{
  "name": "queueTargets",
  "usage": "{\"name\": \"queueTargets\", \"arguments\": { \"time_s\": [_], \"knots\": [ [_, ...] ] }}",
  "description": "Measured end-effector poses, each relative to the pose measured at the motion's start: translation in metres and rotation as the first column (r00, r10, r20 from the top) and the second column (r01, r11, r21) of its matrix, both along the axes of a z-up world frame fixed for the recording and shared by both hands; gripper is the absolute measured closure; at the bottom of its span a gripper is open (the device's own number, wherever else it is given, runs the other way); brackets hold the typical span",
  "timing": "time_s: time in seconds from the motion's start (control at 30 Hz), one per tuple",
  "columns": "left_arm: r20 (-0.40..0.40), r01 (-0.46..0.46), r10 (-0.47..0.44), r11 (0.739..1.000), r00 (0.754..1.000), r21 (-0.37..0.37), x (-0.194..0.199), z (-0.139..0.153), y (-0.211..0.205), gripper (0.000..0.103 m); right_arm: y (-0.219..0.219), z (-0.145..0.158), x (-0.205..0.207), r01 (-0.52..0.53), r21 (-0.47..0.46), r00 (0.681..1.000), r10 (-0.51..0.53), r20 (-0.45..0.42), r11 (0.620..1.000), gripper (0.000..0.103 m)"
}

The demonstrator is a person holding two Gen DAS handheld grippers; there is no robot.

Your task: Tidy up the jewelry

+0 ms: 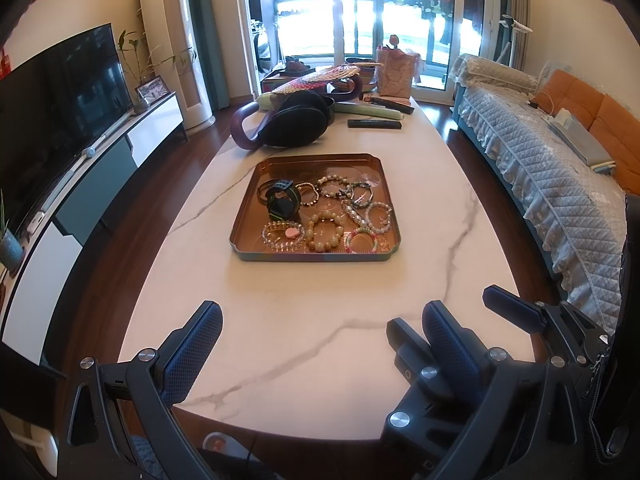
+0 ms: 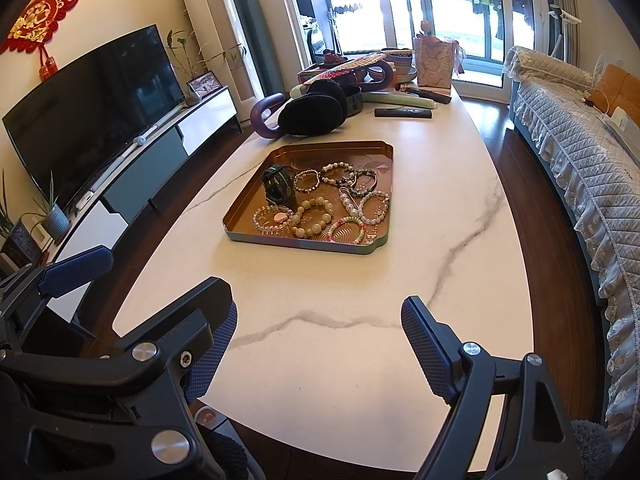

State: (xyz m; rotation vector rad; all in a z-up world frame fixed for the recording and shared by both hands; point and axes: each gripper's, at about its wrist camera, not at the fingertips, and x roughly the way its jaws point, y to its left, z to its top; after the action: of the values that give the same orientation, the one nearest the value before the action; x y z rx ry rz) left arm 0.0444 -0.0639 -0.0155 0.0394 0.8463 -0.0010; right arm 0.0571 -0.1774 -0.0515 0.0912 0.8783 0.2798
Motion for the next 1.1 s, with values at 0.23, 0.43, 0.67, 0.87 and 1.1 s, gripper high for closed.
{"name": "queueTargets", "arguments": {
  "time_s": [0.23, 0.43, 0.67, 0.87, 1.1],
  "knots": [
    [-0.001, 0.0, 0.0, 1.0, 1.0, 0.0, 0.0002, 0.0001, -0.0001, 0.003, 0.0, 0.0, -0.0001, 0.0, 0.001, 1.0, 0.0, -0.002, 1.0, 0.02],
    [-0.002, 0.0, 0.0, 1.0, 1.0, -0.001, 0.0004, 0.0004, -0.0001, 0.003, 0.001, -0.0021, -0.0006, -0.001, 0.001, 1.0, 0.001, -0.005, 1.0, 0.02],
    [-0.003, 0.001, -0.001, 1.0, 1.0, 0.003, -0.0009, -0.0005, -0.0009, 0.003, 0.0014, -0.0032, -0.0013, -0.003, 0.002, 1.0, 0.003, -0.006, 1.0, 0.02],
    [-0.002, 0.002, -0.002, 1.0, 1.0, 0.001, -0.0008, -0.0003, -0.0012, 0.003, 0.0009, -0.0031, -0.0008, -0.001, 0.004, 1.0, 0.001, -0.01, 1.0, 0.02],
    [-0.002, 0.002, -0.002, 1.0, 1.0, 0.003, -0.0008, -0.0001, -0.0012, 0.003, 0.0018, -0.0025, -0.0016, -0.001, 0.003, 1.0, 0.001, -0.008, 1.0, 0.02]
  ]
}}
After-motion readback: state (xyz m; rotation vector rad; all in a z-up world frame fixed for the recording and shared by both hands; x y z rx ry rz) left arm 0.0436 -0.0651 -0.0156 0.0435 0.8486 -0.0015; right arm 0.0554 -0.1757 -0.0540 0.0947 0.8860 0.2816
